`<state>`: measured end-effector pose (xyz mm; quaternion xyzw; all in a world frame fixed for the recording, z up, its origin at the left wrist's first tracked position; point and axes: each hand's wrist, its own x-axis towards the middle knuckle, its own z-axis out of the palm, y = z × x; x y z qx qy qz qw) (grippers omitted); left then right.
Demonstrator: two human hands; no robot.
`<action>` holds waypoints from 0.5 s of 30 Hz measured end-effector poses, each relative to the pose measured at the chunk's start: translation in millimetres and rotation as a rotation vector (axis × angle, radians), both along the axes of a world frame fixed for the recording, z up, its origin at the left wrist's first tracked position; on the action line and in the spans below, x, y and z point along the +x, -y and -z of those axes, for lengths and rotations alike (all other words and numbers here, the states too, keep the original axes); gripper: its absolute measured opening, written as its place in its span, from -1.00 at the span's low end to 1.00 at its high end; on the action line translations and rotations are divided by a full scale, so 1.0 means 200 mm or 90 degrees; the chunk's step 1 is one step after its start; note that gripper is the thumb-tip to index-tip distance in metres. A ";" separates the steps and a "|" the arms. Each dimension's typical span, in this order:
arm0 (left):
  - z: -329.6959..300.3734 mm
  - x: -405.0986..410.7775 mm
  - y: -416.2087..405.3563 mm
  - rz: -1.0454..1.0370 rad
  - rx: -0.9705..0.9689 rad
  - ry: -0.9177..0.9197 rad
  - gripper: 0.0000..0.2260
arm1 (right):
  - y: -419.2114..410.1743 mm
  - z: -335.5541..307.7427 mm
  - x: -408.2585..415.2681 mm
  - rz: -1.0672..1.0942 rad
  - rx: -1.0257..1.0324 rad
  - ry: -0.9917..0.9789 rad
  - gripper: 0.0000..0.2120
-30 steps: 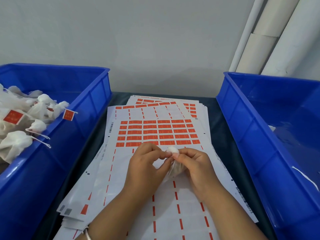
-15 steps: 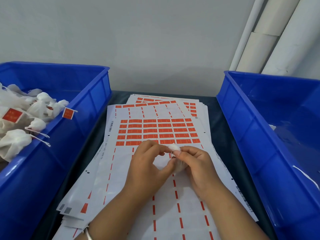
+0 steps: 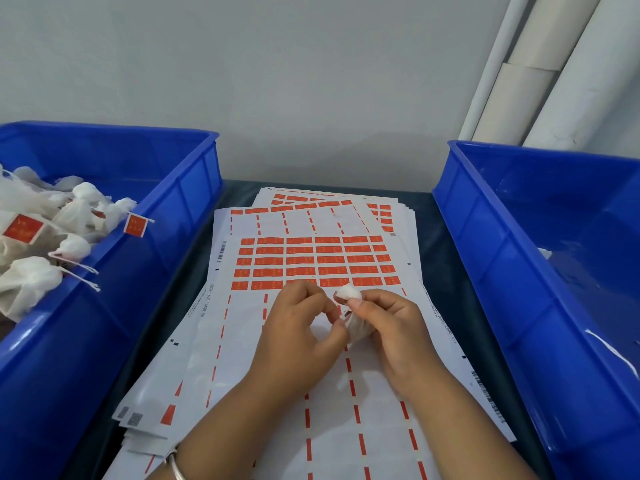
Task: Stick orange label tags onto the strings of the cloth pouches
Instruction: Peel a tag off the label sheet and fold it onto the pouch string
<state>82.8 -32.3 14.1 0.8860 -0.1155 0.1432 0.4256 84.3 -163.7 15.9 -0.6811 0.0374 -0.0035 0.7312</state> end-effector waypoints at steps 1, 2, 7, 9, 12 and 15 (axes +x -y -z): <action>0.00 0.00 0.00 0.000 0.000 -0.004 -0.74 | 0.00 0.00 0.00 0.003 0.005 0.000 -0.81; -0.01 0.01 0.00 -0.004 0.000 -0.007 -0.75 | 0.00 0.00 0.00 0.009 0.011 -0.001 -0.83; -0.02 0.03 0.00 -0.038 0.001 -0.072 -0.80 | 0.01 0.03 0.02 0.046 -0.023 -0.004 -0.94; -0.01 0.03 0.00 -0.048 0.002 -0.100 -0.82 | 0.00 0.03 0.02 0.045 -0.061 0.006 -0.95; -0.01 0.04 0.00 -0.075 0.004 -0.105 -0.83 | 0.00 0.03 0.01 0.027 -0.098 0.027 -0.86; 0.00 0.04 -0.01 -0.103 0.020 -0.086 -0.82 | 0.00 0.04 0.01 0.021 -0.113 0.045 -0.81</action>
